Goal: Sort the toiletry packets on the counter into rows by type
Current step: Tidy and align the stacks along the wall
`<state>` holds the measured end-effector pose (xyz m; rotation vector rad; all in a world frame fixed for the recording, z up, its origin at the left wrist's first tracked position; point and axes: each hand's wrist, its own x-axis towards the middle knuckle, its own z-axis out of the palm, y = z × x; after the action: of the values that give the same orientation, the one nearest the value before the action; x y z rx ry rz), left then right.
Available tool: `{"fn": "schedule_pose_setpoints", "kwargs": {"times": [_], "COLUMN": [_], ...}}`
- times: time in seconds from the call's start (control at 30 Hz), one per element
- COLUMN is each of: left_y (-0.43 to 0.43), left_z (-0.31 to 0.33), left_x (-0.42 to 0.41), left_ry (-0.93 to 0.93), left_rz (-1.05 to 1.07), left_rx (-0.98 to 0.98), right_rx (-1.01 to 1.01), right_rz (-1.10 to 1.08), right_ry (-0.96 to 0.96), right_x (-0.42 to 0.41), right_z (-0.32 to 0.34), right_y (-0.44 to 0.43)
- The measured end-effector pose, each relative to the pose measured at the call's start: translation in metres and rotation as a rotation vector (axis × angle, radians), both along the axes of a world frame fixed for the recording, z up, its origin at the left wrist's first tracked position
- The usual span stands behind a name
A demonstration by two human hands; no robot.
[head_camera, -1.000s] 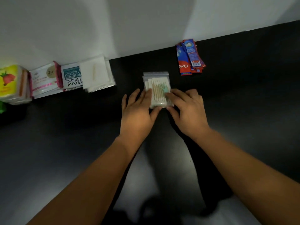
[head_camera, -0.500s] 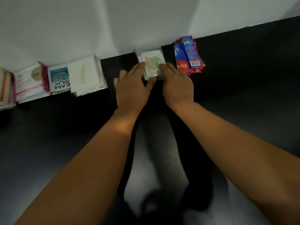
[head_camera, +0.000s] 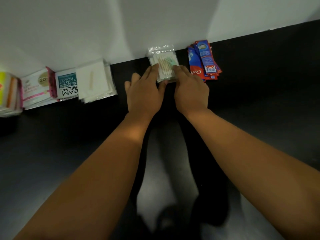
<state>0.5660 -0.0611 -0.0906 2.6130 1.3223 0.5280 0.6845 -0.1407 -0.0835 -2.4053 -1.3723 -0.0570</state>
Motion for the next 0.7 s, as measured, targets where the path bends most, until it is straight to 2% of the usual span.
{"fn": "schedule_pose_setpoints", "kwargs": {"times": [0.17,0.37,0.47,0.57,0.63,0.7], "left_y": [-0.007,-0.041,-0.048,-0.042,-0.032,-0.019], "left_z": [0.008,0.016,0.013,0.011,0.011,0.012], "left_x": [-0.006,-0.057,-0.097,-0.136,-0.155,-0.169], "left_ry": [-0.124,-0.518,-0.651,-0.773,-0.847,-0.823], "left_rz": [0.016,0.162,0.267,0.464,0.548,0.542], "left_rx": [-0.069,-0.148,-0.098,-0.093,-0.18,-0.258], "right_rx": [0.033,0.275,0.391,0.481,0.474,0.397], "right_rz": [-0.029,-0.057,0.055,0.161,0.225,0.248], "right_ry": [0.068,0.202,0.225,0.278,0.355,0.496], "right_x": [-0.003,-0.015,-0.033,-0.071,-0.102,-0.129], "right_z": [0.002,0.007,0.011,0.011,0.01,0.012], "right_y": [-0.001,-0.02,-0.033,-0.037,-0.033,-0.02]}}
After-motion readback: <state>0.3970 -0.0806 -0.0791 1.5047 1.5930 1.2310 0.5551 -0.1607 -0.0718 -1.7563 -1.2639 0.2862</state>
